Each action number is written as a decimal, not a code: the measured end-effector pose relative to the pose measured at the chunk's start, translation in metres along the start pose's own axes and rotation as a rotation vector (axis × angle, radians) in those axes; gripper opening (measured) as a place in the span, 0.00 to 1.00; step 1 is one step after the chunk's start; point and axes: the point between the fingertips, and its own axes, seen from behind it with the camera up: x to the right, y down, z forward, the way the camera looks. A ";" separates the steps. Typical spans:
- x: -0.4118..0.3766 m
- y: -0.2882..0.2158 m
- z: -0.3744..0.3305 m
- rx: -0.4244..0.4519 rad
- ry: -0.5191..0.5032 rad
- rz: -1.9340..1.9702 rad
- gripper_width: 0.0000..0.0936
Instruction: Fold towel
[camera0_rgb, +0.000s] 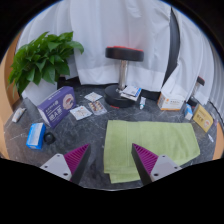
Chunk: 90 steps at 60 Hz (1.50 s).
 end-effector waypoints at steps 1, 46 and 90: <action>0.000 0.001 0.007 -0.006 -0.001 -0.003 0.91; 0.009 -0.049 0.006 0.045 -0.059 0.088 0.04; 0.295 -0.011 -0.054 0.052 0.133 0.158 0.91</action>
